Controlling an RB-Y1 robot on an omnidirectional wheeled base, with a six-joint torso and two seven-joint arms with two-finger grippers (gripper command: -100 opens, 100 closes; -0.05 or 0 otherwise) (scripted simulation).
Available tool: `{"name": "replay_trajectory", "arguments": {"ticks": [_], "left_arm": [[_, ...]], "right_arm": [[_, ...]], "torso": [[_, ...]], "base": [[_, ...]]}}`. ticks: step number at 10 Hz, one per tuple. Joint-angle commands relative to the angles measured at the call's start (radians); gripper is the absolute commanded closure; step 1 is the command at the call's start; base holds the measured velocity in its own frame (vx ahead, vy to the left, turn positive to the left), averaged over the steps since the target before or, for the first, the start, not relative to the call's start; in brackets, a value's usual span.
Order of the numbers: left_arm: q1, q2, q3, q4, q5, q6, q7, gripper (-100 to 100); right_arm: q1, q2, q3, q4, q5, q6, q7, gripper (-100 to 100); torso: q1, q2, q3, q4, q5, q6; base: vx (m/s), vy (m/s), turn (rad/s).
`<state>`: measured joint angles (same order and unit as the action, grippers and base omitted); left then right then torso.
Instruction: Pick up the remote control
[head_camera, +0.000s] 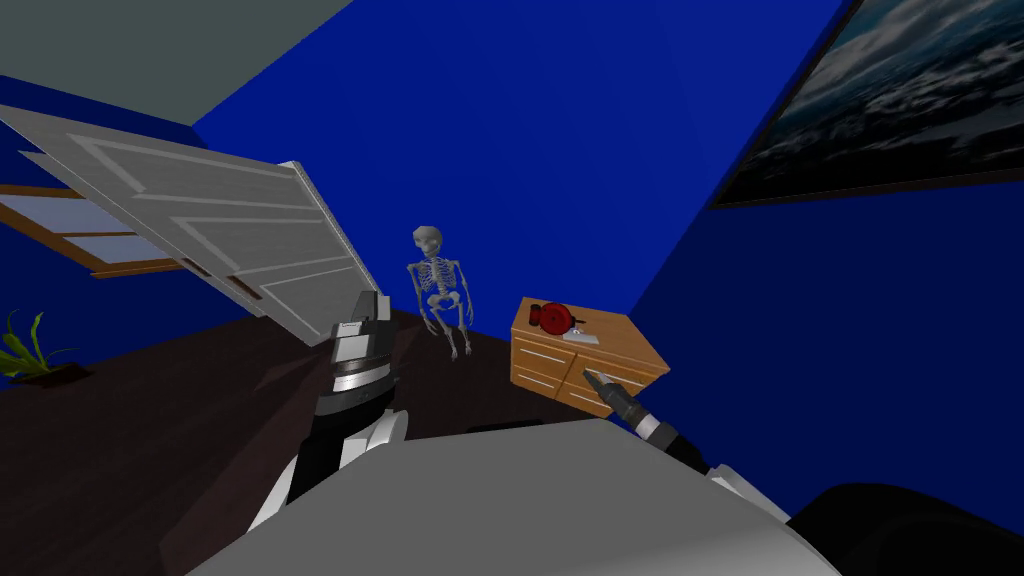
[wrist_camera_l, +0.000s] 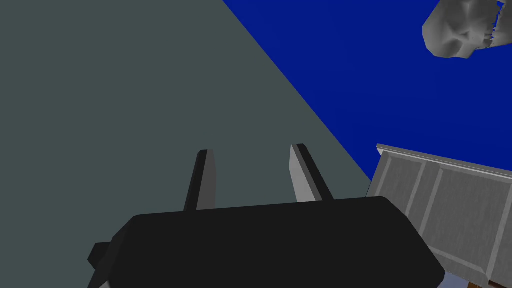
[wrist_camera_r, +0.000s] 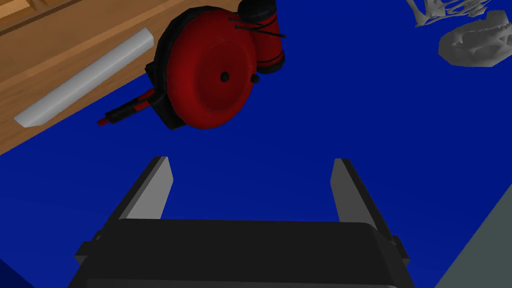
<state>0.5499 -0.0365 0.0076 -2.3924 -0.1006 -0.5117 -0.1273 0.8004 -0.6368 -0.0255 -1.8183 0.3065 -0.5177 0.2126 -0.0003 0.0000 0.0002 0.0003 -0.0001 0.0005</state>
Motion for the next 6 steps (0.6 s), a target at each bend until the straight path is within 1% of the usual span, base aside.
{"name": "replay_trajectory", "arguments": {"ticks": [1,2,3,4,5,6], "left_arm": [[0.000,0.000,0.000,0.000,0.000,0.000,0.000,0],[0.000,0.000,0.000,0.000,0.000,0.000,0.000,0],[0.000,0.000,0.000,0.000,0.000,0.000,0.000,0],[0.000,0.000,0.000,0.000,0.000,0.000,0.000,0],[0.000,0.000,0.000,0.000,0.000,0.000,0.000,0],[0.000,0.000,0.000,0.000,0.000,0.000,0.000,0]], "right_arm": [[-0.001,-0.006,0.000,0.035,0.005,-0.004,0.003,-100],[0.018,-0.039,0.001,0.067,0.044,-0.019,0.022,-100],[0.018,-0.039,0.001,0.095,0.044,-0.019,0.022,-100],[0.037,-0.072,0.001,0.129,0.085,-0.033,0.042,-100],[0.037,-0.072,0.001,0.161,0.085,-0.033,0.042,-100],[0.037,-0.072,0.001,0.161,0.085,-0.033,0.042,-100]], "torso": [[0.000,0.000,0.000,0.000,0.000,0.000],[0.000,0.000,0.000,0.000,0.000,0.000],[0.001,0.000,0.000,0.000,0.000,-0.001],[0.000,0.000,0.000,0.000,0.000,0.000],[0.001,-0.001,0.000,0.000,0.000,-0.001],[0.001,-0.001,-0.001,0.000,0.000,0.000]], "base": [[-0.002,0.014,-0.024],[0.000,0.044,0.238],[0.003,0.034,0.189],[0.010,0.048,0.343],[0.019,0.030,0.156],[0.012,0.008,-0.031]]}}
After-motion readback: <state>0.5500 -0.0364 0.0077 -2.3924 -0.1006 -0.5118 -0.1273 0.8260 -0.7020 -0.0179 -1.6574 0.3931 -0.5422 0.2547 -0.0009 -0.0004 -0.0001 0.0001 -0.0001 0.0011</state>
